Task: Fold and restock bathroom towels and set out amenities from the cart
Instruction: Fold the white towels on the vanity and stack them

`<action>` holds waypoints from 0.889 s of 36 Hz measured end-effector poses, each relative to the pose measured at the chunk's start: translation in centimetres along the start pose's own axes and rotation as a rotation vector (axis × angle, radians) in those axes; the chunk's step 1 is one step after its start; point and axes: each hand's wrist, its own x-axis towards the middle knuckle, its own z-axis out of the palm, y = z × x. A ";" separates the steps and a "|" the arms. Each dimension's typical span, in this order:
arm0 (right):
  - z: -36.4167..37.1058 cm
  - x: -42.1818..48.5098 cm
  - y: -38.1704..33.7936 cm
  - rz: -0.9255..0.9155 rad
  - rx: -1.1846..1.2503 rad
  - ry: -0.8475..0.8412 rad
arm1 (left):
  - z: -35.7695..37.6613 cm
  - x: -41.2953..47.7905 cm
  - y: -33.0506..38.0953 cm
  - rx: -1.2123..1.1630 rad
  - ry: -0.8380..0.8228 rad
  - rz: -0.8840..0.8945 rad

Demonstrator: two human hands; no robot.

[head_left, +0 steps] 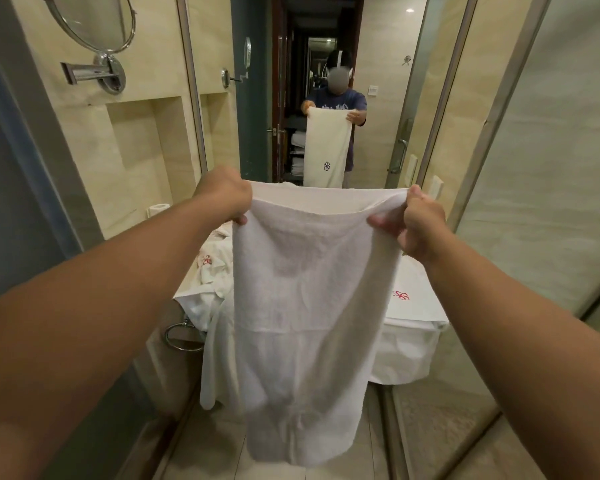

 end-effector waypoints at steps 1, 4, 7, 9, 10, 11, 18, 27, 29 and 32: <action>0.2 -0.2 0.0 -0.005 0.008 -0.008 | 0.0 0.2 -0.1 -0.031 0.031 -0.014; 1.0 -0.6 0.4 -0.121 0.007 -0.007 | 0.5 0.3 0.0 -0.085 0.260 0.073; 1.3 -0.1 0.7 -0.193 -0.067 0.018 | 0.6 0.1 0.0 -0.062 0.236 0.123; 0.9 0.4 0.8 -0.132 -0.300 0.007 | 0.0 -0.1 -0.4 0.082 0.057 0.054; 0.6 0.4 0.9 -0.041 -0.459 -0.031 | -0.4 -0.2 -0.8 0.128 -0.048 0.014; 0.1 0.1 1.0 0.088 -0.583 -0.082 | -0.5 0.0 -1.3 0.146 -0.158 -0.027; 0.5 -1.0 2.1 -0.008 -0.224 -0.043 | 1.4 -0.7 -2.1 0.030 0.043 -0.002; 1.4 -1.6 1.1 -0.160 -0.213 -0.056 | 1.3 1.5 -1.9 -0.366 0.128 -0.156; 1.6 -1.2 0.9 -0.213 -0.220 -0.018 | 0.9 1.5 -1.8 -0.332 0.152 -0.059; 1.8 -0.8 0.7 -0.327 -0.263 0.014 | 0.4 2.1 -2.1 -0.334 0.137 0.053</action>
